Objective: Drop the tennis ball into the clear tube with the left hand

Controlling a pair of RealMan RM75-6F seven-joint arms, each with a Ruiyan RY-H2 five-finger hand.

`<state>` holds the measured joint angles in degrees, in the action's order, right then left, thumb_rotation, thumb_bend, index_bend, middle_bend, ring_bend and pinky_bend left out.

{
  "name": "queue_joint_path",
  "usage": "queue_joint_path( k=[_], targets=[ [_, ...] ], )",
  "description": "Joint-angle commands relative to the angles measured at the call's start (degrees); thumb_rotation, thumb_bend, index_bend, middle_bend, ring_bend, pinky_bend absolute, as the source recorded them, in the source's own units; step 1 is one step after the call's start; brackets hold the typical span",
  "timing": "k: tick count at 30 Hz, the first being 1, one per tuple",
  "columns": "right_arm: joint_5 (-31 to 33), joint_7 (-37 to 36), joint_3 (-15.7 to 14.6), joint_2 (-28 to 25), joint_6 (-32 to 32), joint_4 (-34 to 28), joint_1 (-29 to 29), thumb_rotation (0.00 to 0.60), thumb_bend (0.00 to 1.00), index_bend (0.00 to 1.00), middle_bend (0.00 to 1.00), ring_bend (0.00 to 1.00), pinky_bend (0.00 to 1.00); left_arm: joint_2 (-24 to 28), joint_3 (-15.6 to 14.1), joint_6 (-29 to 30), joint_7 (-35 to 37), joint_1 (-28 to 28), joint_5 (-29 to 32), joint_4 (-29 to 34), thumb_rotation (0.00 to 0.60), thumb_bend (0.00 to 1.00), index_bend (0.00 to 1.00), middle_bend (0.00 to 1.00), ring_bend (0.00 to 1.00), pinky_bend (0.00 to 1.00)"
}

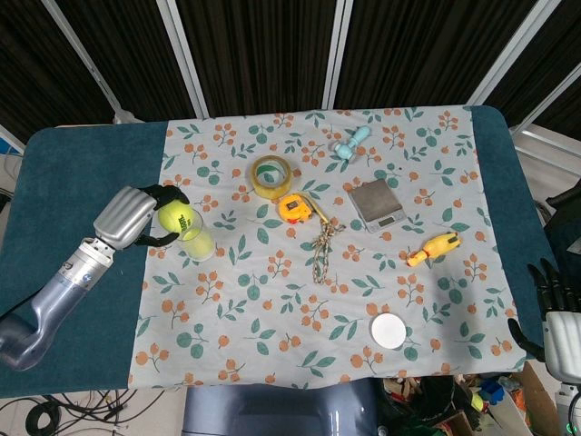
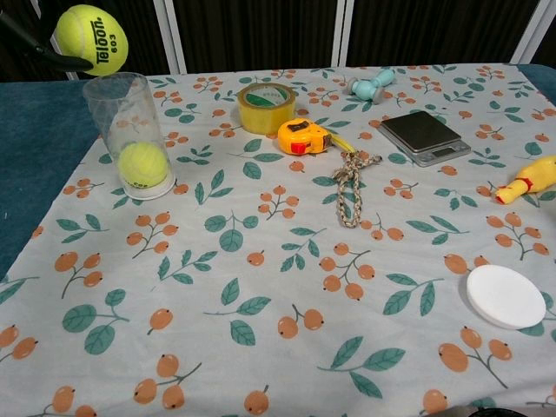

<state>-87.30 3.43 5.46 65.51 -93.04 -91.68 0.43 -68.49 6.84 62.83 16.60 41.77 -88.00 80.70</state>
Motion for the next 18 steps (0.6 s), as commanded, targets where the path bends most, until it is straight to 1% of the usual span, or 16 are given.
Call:
queue_joint_path(
  k=[1,18],
  targets=[
    [0.03,0.03,0.03,0.00,-0.02,-0.01,0.01,0.600,0.21,0.00,0.00,0.09,0.19,-0.03,0.05,-0.05,0.15,-0.01,0.11,-0.09,0.600,0.38,0.44,0.51,0.41,0.61],
    [0.01,0.26,0.09,0.04,-0.03,-0.02,-0.03,0.600,0.21,0.00,0.00,0.09,0.19,0.53,0.02,-0.26,0.12,-0.02,-0.04,0.43,0.600,0.38,0.44,0.51,0.41,0.61]
  ],
)
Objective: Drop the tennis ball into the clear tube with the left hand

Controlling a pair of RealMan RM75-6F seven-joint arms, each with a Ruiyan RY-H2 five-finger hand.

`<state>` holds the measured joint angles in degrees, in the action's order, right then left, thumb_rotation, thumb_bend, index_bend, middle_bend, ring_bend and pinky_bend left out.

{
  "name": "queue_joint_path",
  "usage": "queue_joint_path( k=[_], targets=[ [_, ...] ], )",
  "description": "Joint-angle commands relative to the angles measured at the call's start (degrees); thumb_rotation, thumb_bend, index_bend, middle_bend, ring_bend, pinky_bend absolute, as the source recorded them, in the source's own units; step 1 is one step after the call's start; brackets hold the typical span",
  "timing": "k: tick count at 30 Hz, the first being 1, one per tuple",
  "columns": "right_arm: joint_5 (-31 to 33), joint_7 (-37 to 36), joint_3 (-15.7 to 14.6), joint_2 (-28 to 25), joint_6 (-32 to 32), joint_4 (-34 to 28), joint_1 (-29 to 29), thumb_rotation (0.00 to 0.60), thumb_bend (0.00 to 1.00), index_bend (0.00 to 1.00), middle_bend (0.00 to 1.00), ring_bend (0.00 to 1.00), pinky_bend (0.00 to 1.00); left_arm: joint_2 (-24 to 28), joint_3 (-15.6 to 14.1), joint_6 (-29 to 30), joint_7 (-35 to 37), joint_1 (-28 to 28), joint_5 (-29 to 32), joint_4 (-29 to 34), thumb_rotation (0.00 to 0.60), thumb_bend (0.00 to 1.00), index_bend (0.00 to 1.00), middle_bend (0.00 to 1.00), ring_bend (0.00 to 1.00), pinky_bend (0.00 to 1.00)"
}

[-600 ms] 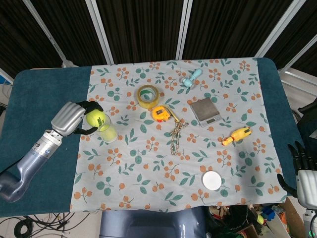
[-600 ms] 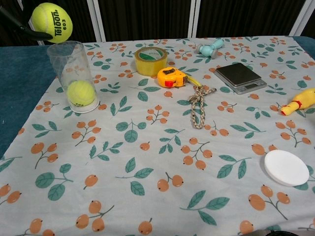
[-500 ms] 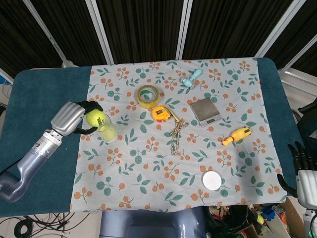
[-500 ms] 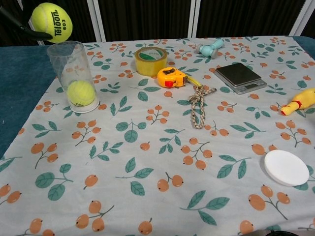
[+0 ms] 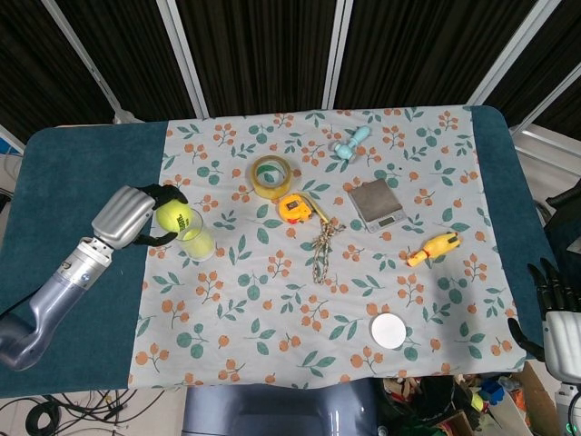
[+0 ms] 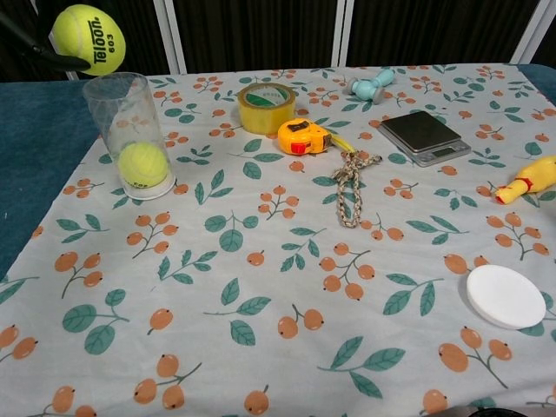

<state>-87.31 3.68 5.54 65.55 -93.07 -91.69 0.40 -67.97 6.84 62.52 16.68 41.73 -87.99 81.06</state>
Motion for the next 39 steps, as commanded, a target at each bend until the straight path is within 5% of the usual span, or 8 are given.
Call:
queue_joint_path(
  k=[1,18,21,27,31,39],
  targets=[
    [0.05,0.00,0.01,0.00,0.02,-0.01,0.00,0.600,0.21,0.00,0.00,0.09,0.19,0.03,0.04,0.03,-0.01,0.04,-0.08,0.07,0.600,0.38,0.44,0.51,0.41,0.61],
    [0.09,-0.14,0.06,-0.01,0.06,-0.04,-0.02,0.600,0.21,0.00,0.00,0.09,0.19,-0.07,0.07,-0.99,-0.24,0.21,0.61,0.54,0.600,0.37,0.41,0.48,0.40,0.60],
    [0.18,-0.19,0.10,0.01,0.05,-0.05,0.00,0.600,0.21,0.00,0.00,0.09,0.19,-0.09,0.05,-1.50,0.08,0.31,0.87,0.63,0.600,0.30,0.37,0.45,0.38,0.58],
    [0.32,-0.51,0.18,-0.01,0.02,-0.27,0.04,0.600,0.21,0.00,0.00,0.09,0.19,0.43,-0.39,-3.78,0.48,0.92,1.26,1.35,0.600,0.09,0.23,0.26,0.20,0.38],
    [0.48,-0.54,0.25,0.02,-0.04,-0.37,0.08,0.600,0.21,0.00,0.00,0.09,0.19,2.47,-0.89,-6.84,1.65,1.72,1.70,3.14,0.600,0.03,0.16,0.16,0.07,0.23],
    [0.59,-0.48,0.32,0.07,-0.08,-0.39,0.11,0.600,0.21,0.00,0.00,0.09,0.19,4.74,-0.17,-7.48,3.96,1.87,2.53,5.36,0.600,0.03,0.15,0.16,0.05,0.19]
  ],
)
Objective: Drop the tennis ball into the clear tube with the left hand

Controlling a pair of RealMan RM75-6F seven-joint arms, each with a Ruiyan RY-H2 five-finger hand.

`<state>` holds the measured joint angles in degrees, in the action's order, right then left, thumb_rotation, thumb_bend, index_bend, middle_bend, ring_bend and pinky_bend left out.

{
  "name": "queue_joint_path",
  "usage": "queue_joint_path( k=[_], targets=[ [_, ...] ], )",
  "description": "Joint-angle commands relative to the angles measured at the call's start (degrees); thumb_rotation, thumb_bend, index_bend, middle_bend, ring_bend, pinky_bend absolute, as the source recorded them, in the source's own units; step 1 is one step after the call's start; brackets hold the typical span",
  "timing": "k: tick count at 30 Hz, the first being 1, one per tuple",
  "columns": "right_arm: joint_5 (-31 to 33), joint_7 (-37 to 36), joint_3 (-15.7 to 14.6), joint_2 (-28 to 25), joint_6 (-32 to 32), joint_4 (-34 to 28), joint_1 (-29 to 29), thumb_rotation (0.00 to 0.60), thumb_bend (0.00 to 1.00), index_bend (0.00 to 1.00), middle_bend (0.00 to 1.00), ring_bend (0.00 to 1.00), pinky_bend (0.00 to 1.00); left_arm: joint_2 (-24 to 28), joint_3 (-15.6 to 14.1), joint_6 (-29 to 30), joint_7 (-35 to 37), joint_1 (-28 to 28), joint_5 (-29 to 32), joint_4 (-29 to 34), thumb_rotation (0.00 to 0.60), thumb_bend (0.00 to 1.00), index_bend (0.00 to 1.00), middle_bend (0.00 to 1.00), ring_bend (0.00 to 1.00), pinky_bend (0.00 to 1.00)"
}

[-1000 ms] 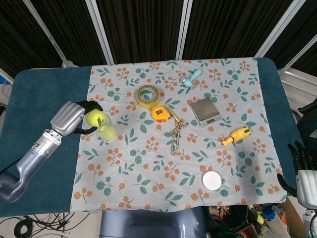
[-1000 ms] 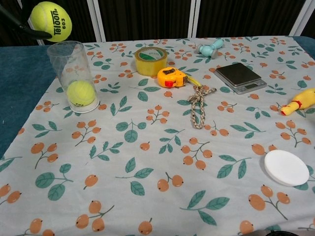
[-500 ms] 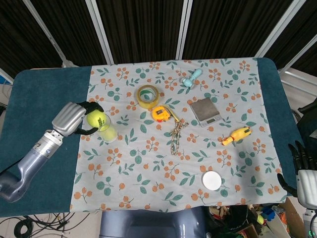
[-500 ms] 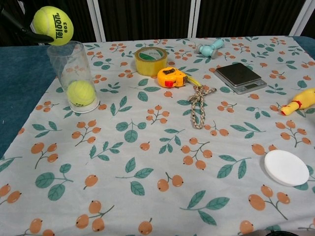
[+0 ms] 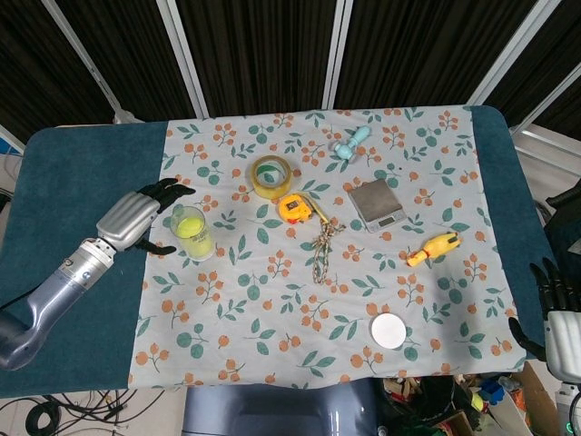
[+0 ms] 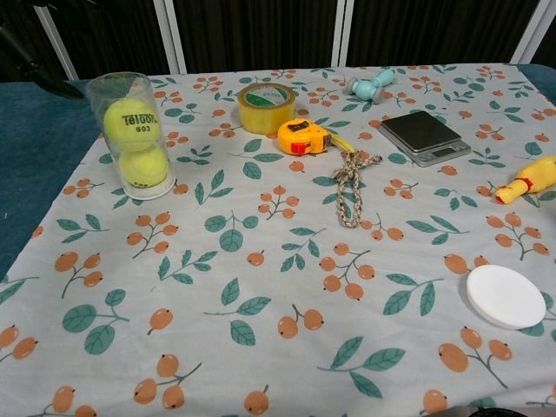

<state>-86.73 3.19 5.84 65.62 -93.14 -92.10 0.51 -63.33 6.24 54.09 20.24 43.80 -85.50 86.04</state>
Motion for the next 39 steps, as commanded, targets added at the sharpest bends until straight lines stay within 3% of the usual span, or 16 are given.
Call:
queue_joint_path(
  k=[1,6,10,13,18,21,25,29,39],
  targets=[
    [0.01,0.02,0.03,0.01,-0.03,0.02,0.00,0.600,0.21,0.00,0.00,0.09,0.19,0.05,0.78,1.94,0.51,-0.49,0.04,0.63,0.600,0.03,0.15,0.17,0.05,0.19],
    [0.09,0.14,0.02,0.04,0.17,0.05,-0.07,0.600,0.21,0.00,0.00,0.09,0.19,1.84,1.49,7.10,-3.08,-2.65,-0.71,4.33,0.600,0.04,0.11,0.17,0.06,0.21],
    [0.06,0.32,0.03,0.01,0.22,0.08,-0.12,0.600,0.21,0.00,0.00,0.09,0.19,5.48,0.43,12.27,-13.88,-6.49,-1.04,10.96,0.600,0.04,0.12,0.18,0.06,0.22],
    [0.21,0.10,0.10,-0.16,-0.04,0.04,0.06,0.600,0.21,0.00,0.00,0.09,0.19,6.28,-2.20,23.31,-22.88,-13.56,-5.21,15.92,0.600,0.04,0.13,0.18,0.06,0.22],
    [0.29,-0.32,-0.05,-0.57,0.32,-0.13,0.09,0.600,0.21,0.00,0.00,0.09,0.19,6.24,-7.89,33.40,-27.58,-23.43,-8.67,16.07,0.600,0.04,0.13,0.16,0.06,0.20],
    [-0.37,-0.29,-0.12,-0.65,-0.02,-0.10,0.05,0.600,0.21,0.00,0.00,0.09,0.19,5.18,-9.99,37.94,-26.80,-28.33,-8.56,14.72,0.600,0.04,0.13,0.15,0.05,0.16],
    [-0.55,-0.34,-0.12,-0.62,0.01,0.07,-0.05,0.600,0.21,0.00,0.00,0.09,0.19,3.08,-12.69,43.02,-20.57,-32.99,-11.70,9.95,0.600,0.04,0.13,0.15,0.05,0.13],
    [-1.02,-0.02,-0.26,-0.61,0.08,0.40,-0.21,0.600,0.21,0.00,0.00,0.09,0.19,0.52,-12.91,47.12,-16.95,-36.75,-11.22,4.75,0.600,0.04,0.14,0.14,0.05,0.13],
    [-1.11,-0.05,-0.28,-0.58,0.04,0.56,-0.24,0.600,0.21,0.00,0.00,0.09,0.19,3.08,-13.09,43.34,-14.90,-37.70,-8.88,6.07,0.600,0.04,0.11,0.13,0.05,0.13]
  ],
)
